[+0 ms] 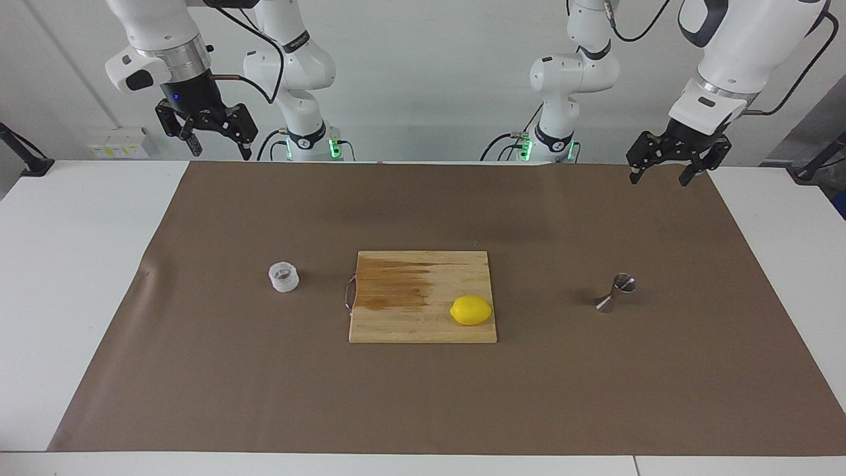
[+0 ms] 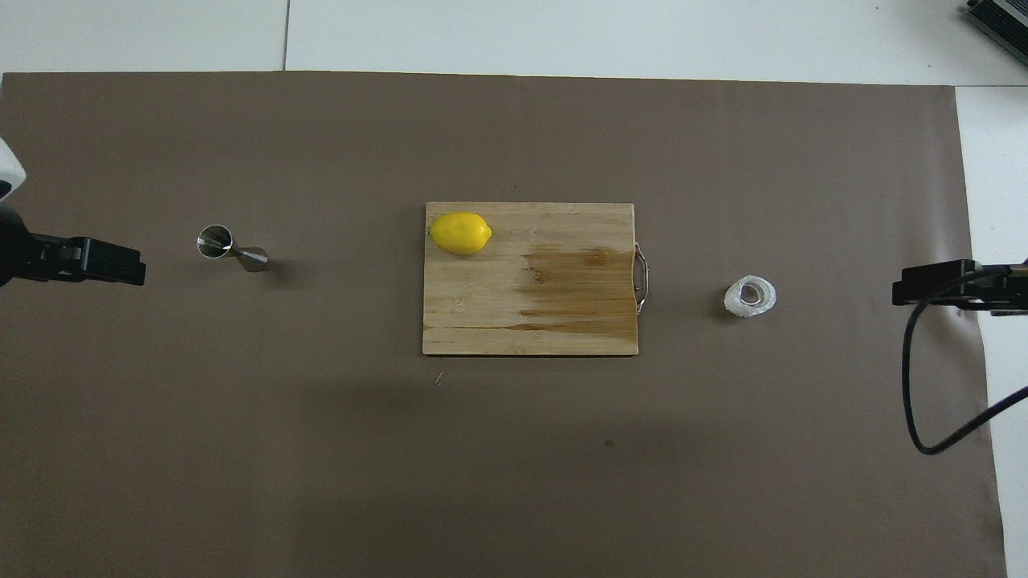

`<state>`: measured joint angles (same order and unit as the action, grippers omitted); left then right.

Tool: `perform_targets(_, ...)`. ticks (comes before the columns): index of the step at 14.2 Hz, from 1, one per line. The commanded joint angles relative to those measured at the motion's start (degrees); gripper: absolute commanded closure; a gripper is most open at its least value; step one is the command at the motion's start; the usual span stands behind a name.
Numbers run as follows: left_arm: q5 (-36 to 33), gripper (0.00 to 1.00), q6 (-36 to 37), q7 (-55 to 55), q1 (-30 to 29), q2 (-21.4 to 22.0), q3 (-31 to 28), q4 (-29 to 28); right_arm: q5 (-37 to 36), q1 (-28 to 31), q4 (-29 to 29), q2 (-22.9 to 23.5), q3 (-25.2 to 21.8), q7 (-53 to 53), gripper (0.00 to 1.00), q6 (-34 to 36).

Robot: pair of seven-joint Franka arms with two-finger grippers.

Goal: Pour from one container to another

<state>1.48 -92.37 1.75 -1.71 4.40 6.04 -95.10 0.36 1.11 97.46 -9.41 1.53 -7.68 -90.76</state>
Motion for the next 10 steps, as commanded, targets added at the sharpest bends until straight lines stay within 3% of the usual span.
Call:
perform_targets(1,0.7,0.0,0.2,1.2,-0.5,1.2,0.2,-1.5,0.1,0.5,0.5,-0.5,0.0,1.1,0.0,0.3)
perform_targets(10,0.7,0.0,0.5,0.8,-0.6,1.3,0.3,-1.8,0.2,0.5,0.5,-0.5,0.0,1.1,0.0,0.3)
